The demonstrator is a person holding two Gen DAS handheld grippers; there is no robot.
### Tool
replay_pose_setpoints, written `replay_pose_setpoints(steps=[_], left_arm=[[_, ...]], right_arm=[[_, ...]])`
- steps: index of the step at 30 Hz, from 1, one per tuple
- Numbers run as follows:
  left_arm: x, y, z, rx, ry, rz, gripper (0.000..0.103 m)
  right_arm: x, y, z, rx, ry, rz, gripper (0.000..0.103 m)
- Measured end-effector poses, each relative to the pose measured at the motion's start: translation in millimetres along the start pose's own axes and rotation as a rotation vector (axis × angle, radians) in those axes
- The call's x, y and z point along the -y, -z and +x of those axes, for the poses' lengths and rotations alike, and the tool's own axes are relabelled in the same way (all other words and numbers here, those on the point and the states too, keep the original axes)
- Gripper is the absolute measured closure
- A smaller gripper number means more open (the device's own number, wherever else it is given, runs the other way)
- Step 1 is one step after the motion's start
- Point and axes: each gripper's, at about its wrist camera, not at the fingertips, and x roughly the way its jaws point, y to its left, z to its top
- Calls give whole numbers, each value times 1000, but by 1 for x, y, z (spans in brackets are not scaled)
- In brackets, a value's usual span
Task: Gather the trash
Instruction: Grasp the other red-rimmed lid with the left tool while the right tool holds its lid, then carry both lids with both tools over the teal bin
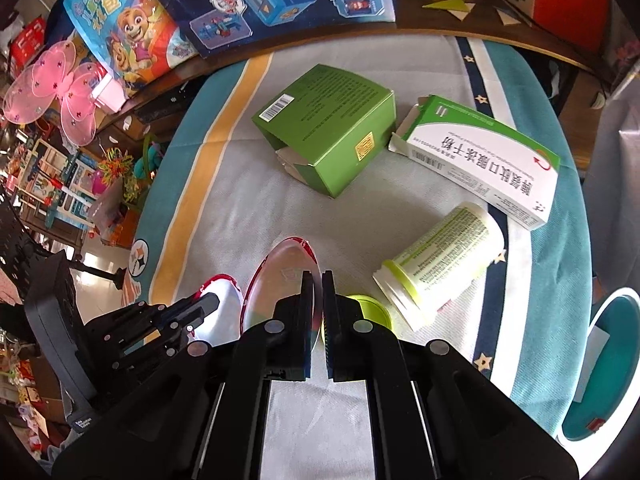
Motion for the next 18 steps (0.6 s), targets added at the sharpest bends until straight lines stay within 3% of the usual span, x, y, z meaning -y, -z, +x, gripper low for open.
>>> replay_pose_setpoints(steps=[8, 18], left_arm=[[48, -11, -23, 24, 85, 72, 97], [151, -15, -17, -23, 149, 267, 97]], right_arm=[[34, 19, -48, 96, -26, 68, 98], [125, 73, -112, 208, 7, 234, 98]])
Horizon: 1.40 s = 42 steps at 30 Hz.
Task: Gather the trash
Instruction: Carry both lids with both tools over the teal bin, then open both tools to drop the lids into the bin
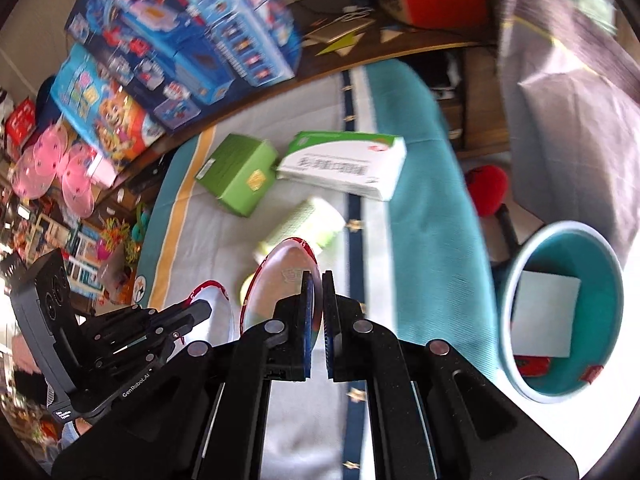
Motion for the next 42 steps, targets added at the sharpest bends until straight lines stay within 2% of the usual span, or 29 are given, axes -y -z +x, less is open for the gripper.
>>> replay_pose_setpoints(steps=[7, 12, 19, 25, 36, 37, 39, 40, 41, 42], left_arm=[[78, -19, 34, -61, 39, 150, 97], [134, -27, 61, -103, 58, 244, 97], [190, -30, 98, -156, 79, 334, 97], [218, -28, 136, -224, 89, 373, 97], [244, -36, 181, -296, 130, 391, 95], [245, -37, 184, -303, 136, 388, 93], [245, -39, 189, -305, 138, 378, 79], [243, -39, 190, -304, 133, 372, 62], [242, -40, 190, -300, 126, 366, 40], [240, -40, 189, -292, 122, 360, 34]], right_arm=[[94, 25, -45, 85, 26, 165, 98], [150, 46, -61, 108, 45, 270, 98], [214, 71, -79, 129, 87, 395, 98], [253, 85, -77, 113, 99, 469, 98], [281, 84, -60, 64, 109, 513, 98], [282, 83, -58, 60, 109, 515, 98], [282, 80, -55, 53, 112, 515, 98], [282, 79, -54, 51, 113, 514, 98], [282, 77, -53, 49, 114, 514, 98], [283, 76, -52, 47, 115, 516, 98]])
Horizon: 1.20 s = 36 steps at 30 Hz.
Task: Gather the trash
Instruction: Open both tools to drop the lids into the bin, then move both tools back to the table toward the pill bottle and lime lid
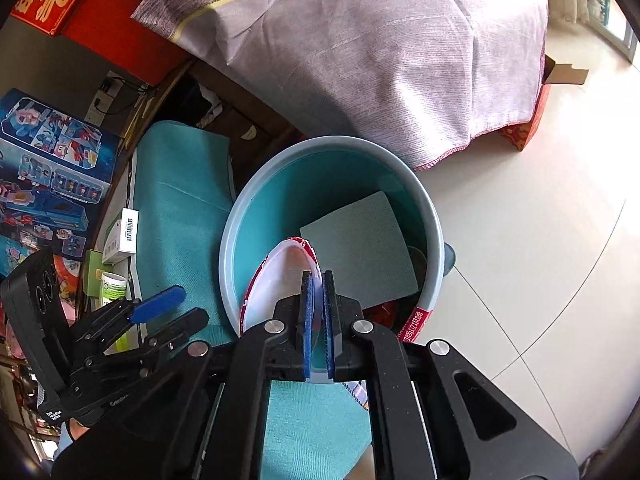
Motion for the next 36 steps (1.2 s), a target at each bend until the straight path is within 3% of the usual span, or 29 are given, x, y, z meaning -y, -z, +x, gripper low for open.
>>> replay_pose_setpoints(steps=[7, 15, 16, 17, 18, 19, 21, 22, 26, 36], left_arm=[[-12, 5, -13, 34, 1, -24, 15], [-14, 15, -18, 32, 9, -35, 13], [-14, 16, -19, 34, 10, -34, 13], [-15, 16, -20, 36, 12, -34, 13], [-15, 16, -21, 39, 13, -35, 12], [-15, 17, -23, 42, 15, -35, 12], [-16, 18, -25, 47, 17, -36, 12], [-17, 19, -26, 48, 17, -37, 11], [-20, 23, -33, 57, 21, -44, 11], [-32, 42, -54, 85, 14, -61, 11]], right_arm=[[-8, -3, 7, -13, 10, -10, 98], [-21, -5, 9, -13, 32, -28, 93], [-22, -5, 8, -11, 38, -33, 84], [-24, -4, 7, -5, 44, -39, 62], [-26, -4, 5, 6, 55, -44, 51], [-29, -3, 2, 19, 65, -50, 43], [-31, -3, 0, 23, 77, -57, 39], [-32, -3, -1, 21, 77, -49, 32], [-36, 0, -4, 22, 88, -34, 25], [-55, 15, -2, -14, 76, -12, 25]])
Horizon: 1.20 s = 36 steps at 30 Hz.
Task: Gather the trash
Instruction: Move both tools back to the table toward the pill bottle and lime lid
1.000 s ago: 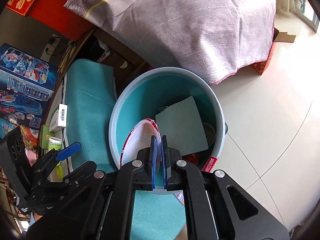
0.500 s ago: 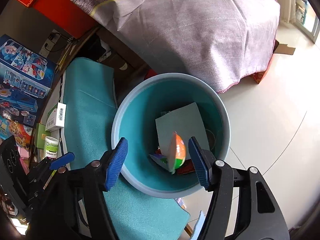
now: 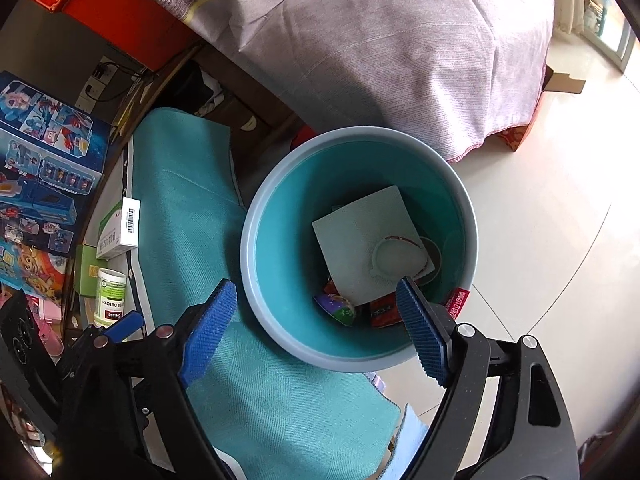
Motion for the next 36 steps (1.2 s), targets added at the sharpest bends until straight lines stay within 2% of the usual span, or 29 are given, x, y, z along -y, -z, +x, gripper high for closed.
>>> replay_pose_setpoints(steps=[9, 18, 28, 32, 36], left_arm=[[-21, 21, -27, 43, -4, -50, 9], [-61, 48, -57, 87, -22, -132, 8], [-148, 99, -86, 120, -93, -299, 8], [-184, 122, -88, 105, -114, -371, 8], [-207, 138, -85, 80, -135, -397, 8]], right_arm=[[-30, 15, -3, -5, 9, -41, 20], [-75, 29, 3, -33, 11, -118, 20], [-139, 45, 29, -89, 13, -207, 20], [-164, 52, 42, -123, 8, -244, 20], [-181, 56, 53, -150, 6, -266, 20]])
